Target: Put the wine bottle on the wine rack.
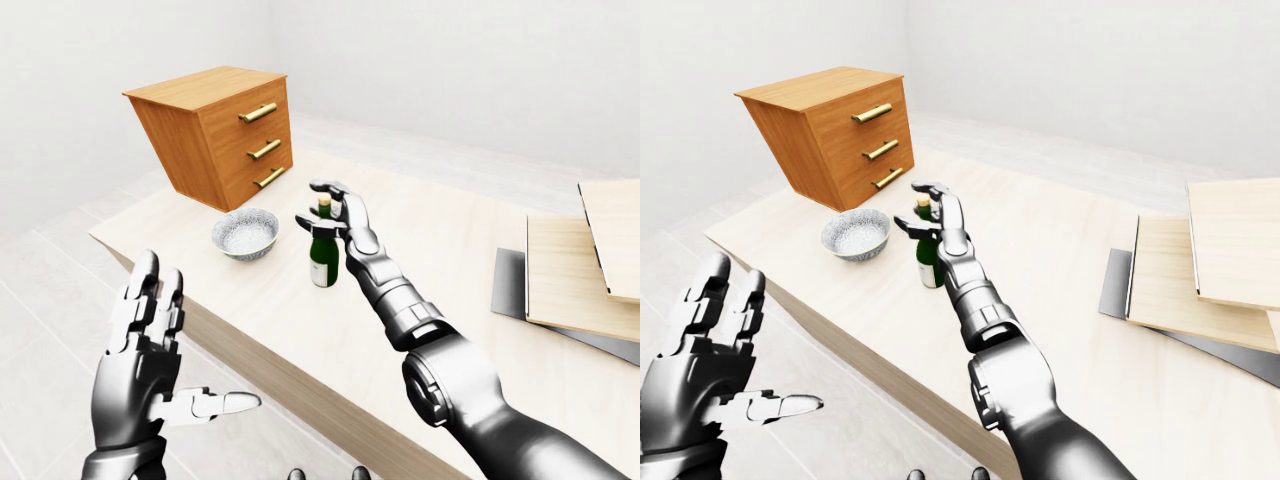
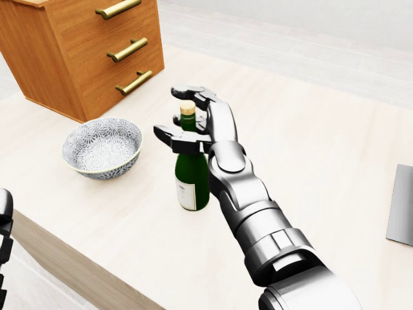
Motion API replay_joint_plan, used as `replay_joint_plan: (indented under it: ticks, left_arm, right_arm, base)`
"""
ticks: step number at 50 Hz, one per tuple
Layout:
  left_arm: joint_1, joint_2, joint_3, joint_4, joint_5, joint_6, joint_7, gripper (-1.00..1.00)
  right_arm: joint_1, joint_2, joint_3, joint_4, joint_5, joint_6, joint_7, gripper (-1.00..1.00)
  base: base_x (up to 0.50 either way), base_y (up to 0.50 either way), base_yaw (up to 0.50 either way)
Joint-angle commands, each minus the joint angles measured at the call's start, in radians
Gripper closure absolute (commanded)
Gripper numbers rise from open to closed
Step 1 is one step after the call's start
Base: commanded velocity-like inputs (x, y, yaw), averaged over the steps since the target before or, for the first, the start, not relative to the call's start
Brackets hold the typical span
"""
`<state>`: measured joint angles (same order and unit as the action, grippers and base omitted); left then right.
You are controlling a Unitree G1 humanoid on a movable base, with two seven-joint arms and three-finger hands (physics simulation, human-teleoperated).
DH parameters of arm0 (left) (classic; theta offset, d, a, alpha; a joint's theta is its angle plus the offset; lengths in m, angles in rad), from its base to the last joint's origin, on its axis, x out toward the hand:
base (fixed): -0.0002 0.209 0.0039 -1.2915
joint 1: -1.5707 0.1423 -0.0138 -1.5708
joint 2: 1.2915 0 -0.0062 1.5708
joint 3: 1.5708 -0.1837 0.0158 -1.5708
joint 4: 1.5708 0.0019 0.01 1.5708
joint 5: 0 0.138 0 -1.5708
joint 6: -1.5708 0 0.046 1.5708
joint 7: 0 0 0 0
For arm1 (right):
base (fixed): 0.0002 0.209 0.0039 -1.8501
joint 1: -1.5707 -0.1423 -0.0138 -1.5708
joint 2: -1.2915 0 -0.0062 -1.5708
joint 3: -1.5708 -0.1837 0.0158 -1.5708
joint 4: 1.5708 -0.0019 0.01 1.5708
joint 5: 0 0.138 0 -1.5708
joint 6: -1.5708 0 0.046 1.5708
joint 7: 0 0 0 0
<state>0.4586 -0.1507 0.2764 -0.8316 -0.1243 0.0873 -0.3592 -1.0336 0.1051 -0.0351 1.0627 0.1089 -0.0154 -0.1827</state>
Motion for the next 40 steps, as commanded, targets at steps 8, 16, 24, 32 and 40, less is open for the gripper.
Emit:
replay_joint_plan:
  ticks: [8,16,24,32,40]
  left_arm:
    - [0.013,-0.009,-0.004,0.017,0.005,0.000,-0.008,-1.00]
    - [0.013,-0.008,-0.008,0.023,0.006,0.000,-0.006,-1.00]
    - [0.014,-0.006,-0.008,0.027,0.006,0.000,-0.004,-1.00]
    - [0.014,-0.005,-0.013,0.029,0.008,0.000,-0.003,-1.00]
    - [0.016,-0.003,-0.016,0.020,0.009,0.000,0.000,-1.00]
  right_arm:
    - [0.018,0.000,-0.001,0.012,-0.003,-0.020,0.006,0.95]
    - [0.025,-0.001,-0.002,0.015,-0.005,-0.026,0.008,1.00]
    - [0.030,-0.002,-0.005,0.031,-0.005,-0.046,0.014,1.00]
    - [0.045,-0.001,-0.005,-0.007,0.003,-0.046,0.024,1.00]
    - [0.085,0.002,0.005,-0.093,0.020,-0.016,0.043,1.00]
  base:
    - [0.00,0.00,0.00]
    - [0.00,0.00,0.00]
    - [0.00,0.00,0.00]
    - [0.00,0.00,0.00]
    - [0.00,0.00,0.00]
